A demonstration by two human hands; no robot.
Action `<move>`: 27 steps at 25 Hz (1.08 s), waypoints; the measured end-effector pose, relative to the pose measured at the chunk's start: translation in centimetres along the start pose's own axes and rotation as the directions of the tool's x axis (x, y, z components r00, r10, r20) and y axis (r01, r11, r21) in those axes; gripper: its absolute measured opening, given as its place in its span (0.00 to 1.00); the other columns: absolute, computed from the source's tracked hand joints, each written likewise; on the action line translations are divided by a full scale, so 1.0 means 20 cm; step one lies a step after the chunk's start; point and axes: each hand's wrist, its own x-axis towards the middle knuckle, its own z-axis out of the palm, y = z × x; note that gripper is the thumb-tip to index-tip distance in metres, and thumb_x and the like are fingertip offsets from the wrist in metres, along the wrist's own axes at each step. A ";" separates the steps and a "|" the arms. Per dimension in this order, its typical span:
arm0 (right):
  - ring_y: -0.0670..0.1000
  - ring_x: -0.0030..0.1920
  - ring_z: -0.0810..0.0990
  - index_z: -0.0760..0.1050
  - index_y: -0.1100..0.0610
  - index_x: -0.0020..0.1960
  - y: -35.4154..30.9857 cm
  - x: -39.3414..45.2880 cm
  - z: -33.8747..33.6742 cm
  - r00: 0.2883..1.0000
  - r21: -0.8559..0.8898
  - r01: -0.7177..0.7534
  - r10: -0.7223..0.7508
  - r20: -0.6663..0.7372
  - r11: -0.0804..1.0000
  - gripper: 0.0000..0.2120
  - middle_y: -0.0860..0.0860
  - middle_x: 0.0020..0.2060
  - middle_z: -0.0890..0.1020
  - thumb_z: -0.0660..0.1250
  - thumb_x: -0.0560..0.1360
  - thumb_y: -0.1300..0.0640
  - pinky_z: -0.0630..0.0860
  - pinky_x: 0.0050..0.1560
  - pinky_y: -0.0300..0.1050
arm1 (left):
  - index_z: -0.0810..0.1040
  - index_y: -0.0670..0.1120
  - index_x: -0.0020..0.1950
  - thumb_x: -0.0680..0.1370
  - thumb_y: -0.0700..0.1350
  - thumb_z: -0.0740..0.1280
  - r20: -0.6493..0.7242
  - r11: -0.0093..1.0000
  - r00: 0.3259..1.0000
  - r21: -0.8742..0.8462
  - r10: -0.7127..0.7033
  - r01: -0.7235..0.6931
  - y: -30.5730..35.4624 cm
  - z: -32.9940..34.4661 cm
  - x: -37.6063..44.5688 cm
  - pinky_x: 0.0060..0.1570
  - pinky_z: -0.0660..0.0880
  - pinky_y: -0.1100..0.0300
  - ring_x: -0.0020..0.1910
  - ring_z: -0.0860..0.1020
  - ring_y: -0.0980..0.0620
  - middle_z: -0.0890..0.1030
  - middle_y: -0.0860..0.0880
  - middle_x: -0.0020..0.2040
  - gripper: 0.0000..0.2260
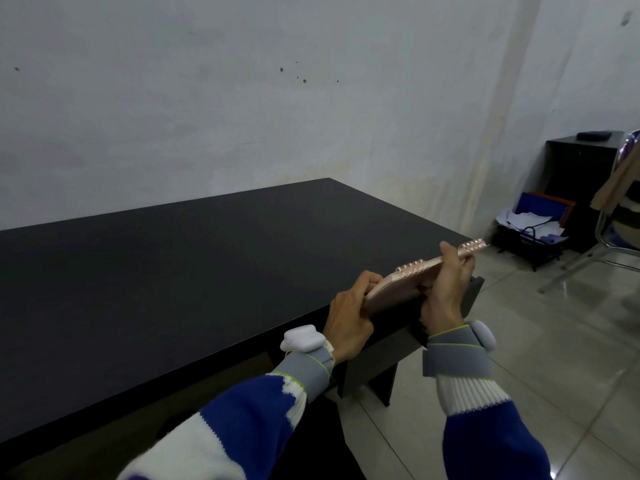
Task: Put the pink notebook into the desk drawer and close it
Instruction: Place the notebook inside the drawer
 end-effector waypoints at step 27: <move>0.62 0.61 0.75 0.64 0.66 0.72 0.16 -0.03 -0.08 0.928 -0.378 0.190 -0.291 -0.233 0.906 0.25 0.65 0.67 0.63 0.59 0.75 0.68 0.65 0.50 0.26 | 0.74 0.48 0.67 0.75 0.37 0.60 0.100 0.891 0.963 0.367 0.249 -0.268 0.05 0.05 -0.04 0.49 0.77 0.50 0.54 0.78 0.45 0.79 0.47 0.60 0.21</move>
